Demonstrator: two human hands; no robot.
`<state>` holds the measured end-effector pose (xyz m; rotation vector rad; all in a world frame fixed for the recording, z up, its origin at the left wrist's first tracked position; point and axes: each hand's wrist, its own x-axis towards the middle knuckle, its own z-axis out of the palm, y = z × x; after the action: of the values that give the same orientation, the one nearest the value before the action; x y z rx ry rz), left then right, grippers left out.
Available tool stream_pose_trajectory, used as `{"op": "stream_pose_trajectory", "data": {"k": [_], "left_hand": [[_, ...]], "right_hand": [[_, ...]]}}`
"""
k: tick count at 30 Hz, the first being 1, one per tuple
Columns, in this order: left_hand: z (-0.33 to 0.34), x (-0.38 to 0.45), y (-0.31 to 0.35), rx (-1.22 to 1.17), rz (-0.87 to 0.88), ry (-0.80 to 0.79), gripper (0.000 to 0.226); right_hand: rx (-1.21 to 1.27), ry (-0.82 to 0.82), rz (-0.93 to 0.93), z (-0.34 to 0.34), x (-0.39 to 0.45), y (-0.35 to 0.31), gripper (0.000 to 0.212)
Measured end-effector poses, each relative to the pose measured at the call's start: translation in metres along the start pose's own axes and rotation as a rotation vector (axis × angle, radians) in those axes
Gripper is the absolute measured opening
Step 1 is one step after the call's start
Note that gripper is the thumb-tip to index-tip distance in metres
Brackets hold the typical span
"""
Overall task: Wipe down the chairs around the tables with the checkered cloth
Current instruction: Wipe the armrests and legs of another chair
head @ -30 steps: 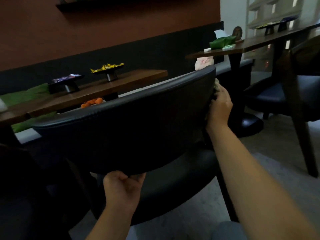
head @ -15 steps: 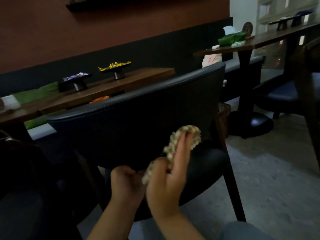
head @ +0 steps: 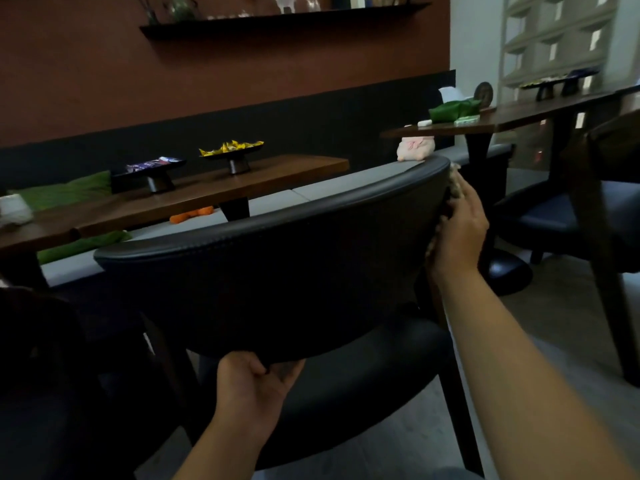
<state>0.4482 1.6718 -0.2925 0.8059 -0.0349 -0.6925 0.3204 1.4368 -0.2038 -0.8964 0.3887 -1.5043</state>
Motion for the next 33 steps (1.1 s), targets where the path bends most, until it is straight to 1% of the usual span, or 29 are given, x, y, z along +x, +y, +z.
{"op": "stream_pose_trajectory", "data": {"k": [2,5,6,7,9,10,12,13,14,15,19,20,22,23,24,26,27,29,31,33], "left_hand": [[-0.001,0.0,-0.001,-0.001,0.002,0.007,0.068],[-0.002,-0.001,-0.001,-0.005,-0.009,-0.008,0.063],[-0.003,-0.001,-0.002,-0.005,-0.011,-0.012,0.061],[-0.004,-0.001,-0.002,-0.007,-0.011,-0.014,0.058],[-0.004,-0.001,-0.002,-0.007,-0.011,-0.023,0.058],[-0.003,-0.002,-0.002,-0.006,-0.016,-0.03,0.06],[-0.001,-0.004,-0.001,0.01,-0.01,-0.028,0.067],[-0.001,-0.004,0.0,0.018,-0.008,-0.024,0.079],[-0.002,-0.005,0.0,0.029,-0.009,-0.024,0.088],[-0.003,-0.007,0.001,0.038,-0.008,-0.033,0.09],[-0.008,-0.011,-0.001,0.026,0.0,-0.053,0.082],[-0.007,-0.012,-0.001,0.022,0.01,-0.062,0.073],[-0.004,-0.019,0.001,0.031,0.019,-0.126,0.037],[-0.003,-0.022,0.003,0.048,0.029,-0.165,0.027],[-0.004,-0.024,0.005,0.062,0.034,-0.201,0.024],[-0.008,-0.025,0.006,0.062,0.009,-0.218,0.031],[-0.01,-0.027,0.007,0.06,-0.001,-0.196,0.033],[-0.02,-0.025,0.005,0.095,0.03,-0.188,0.034],[-0.034,-0.023,0.002,0.112,0.009,-0.158,0.031],[-0.057,-0.015,-0.004,0.186,-0.04,-0.067,0.035]], "right_hand": [[0.029,0.084,-0.092,0.006,-0.02,0.0,0.038],[0.058,0.072,-0.218,0.021,-0.057,-0.007,0.043],[0.047,0.037,-0.293,0.027,-0.073,-0.009,0.045],[0.012,-0.008,-0.409,0.034,-0.089,-0.009,0.046],[-0.119,-0.096,-0.698,0.049,-0.119,-0.005,0.045],[-0.186,-0.133,-0.814,0.058,-0.132,-0.002,0.043],[-0.31,-0.196,-0.961,0.072,-0.151,0.002,0.039],[-0.358,-0.222,-1.006,0.075,-0.157,0.002,0.038],[-0.388,-0.248,-1.046,0.077,-0.16,0.002,0.038],[-0.412,-0.272,-1.083,0.077,-0.162,0.001,0.037],[-0.524,-0.344,-1.208,0.077,-0.164,-0.009,0.036],[-0.546,-0.392,-1.23,0.079,-0.166,-0.011,0.035],[-0.586,-0.498,-1.255,0.089,-0.176,-0.012,0.032],[-0.61,-0.55,-1.266,0.096,-0.183,-0.011,0.031],[-0.63,-0.609,-1.282,0.102,-0.189,-0.01,0.03],[-0.656,-0.749,-1.355,0.11,-0.197,-0.008,0.026],[-0.655,-0.826,-1.4,0.11,-0.196,-0.007,0.025],[-0.626,-0.983,-1.446,0.102,-0.188,-0.009,0.027],[-0.583,-1.078,-1.401,0.088,-0.179,-0.009,0.032],[-0.558,-1.113,-1.321,0.068,-0.176,0.0,0.033]]}}
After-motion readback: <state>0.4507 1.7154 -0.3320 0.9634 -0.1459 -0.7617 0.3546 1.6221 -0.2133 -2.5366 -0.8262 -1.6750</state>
